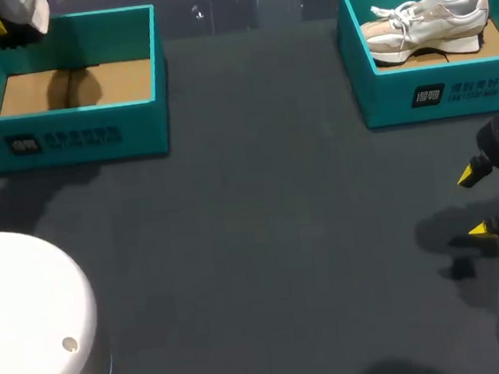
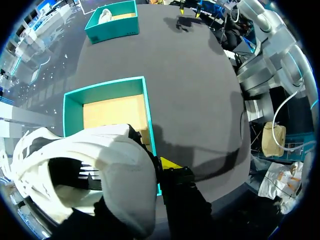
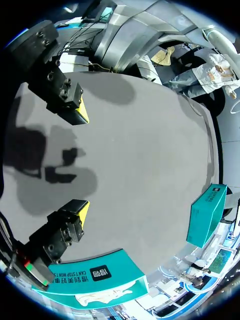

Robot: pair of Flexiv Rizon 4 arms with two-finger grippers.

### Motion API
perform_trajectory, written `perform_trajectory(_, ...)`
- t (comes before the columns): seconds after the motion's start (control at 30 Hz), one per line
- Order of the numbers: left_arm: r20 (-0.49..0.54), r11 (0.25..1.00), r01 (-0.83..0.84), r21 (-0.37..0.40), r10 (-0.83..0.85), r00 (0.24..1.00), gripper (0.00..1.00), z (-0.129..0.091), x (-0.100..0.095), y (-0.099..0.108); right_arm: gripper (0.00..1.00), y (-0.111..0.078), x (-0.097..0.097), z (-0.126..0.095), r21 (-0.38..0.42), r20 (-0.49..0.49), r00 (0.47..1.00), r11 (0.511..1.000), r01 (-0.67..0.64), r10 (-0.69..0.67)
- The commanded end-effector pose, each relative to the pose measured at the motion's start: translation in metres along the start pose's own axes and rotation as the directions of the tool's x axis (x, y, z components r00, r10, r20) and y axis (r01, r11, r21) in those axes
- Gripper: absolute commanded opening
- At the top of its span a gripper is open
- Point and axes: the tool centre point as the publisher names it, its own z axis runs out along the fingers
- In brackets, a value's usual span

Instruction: Take the shoe out of the shoebox, open the shoe tongue, remove and reinsert the insole, then place the shoe into the shoebox

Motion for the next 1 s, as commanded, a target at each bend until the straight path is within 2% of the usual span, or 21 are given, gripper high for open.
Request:
perform_trajectory(0.03, -0.016, 1.000, 0.019, -0.002, -0.019, 1.000, 0.00, -0.002, -0.008, 0.029, 1.00, 0.000, 0.002, 0.000, 0.003, 0.003, 1.000, 1.000, -0.001, 0.001)
perform_trajectory(0.13, -0.024, 1.000, 0.027, -0.005, -0.027, 0.999, 0.00, 0.000, -0.009, 0.045, 1.00, 0.000, 0.002, 0.000, 0.003, 0.003, 1.000, 1.000, -0.001, 0.001)
perform_trajectory(0.2, -0.039, 0.999, -0.025, -0.025, 0.024, 0.999, 0.00, 0.003, -0.012, 0.056, 1.00, 0.000, 0.002, 0.000, 0.003, 0.003, 1.000, 1.000, -0.001, 0.001)
perform_trajectory(0.63, -0.039, 0.999, -0.025, -0.025, 0.024, 0.999, 0.00, 0.003, -0.012, 0.056, 1.00, 0.000, 0.002, 0.000, 0.003, 0.003, 1.000, 1.000, -0.001, 0.001)
perform_trajectory(0.83, -0.061, 0.978, -0.195, -0.076, 0.190, 0.980, 0.00, 0.012, -0.007, 0.082, 1.00, 0.000, 0.002, 0.000, 0.003, 0.003, 1.000, 1.000, -0.001, 0.001)
perform_trajectory(1.0, -0.059, 0.900, -0.427, -0.085, 0.424, 0.904, 0.00, 0.016, 0.002, 0.094, 1.00, 0.000, 0.002, 0.000, 0.003, 0.003, 1.000, 1.000, -0.001, 0.001)
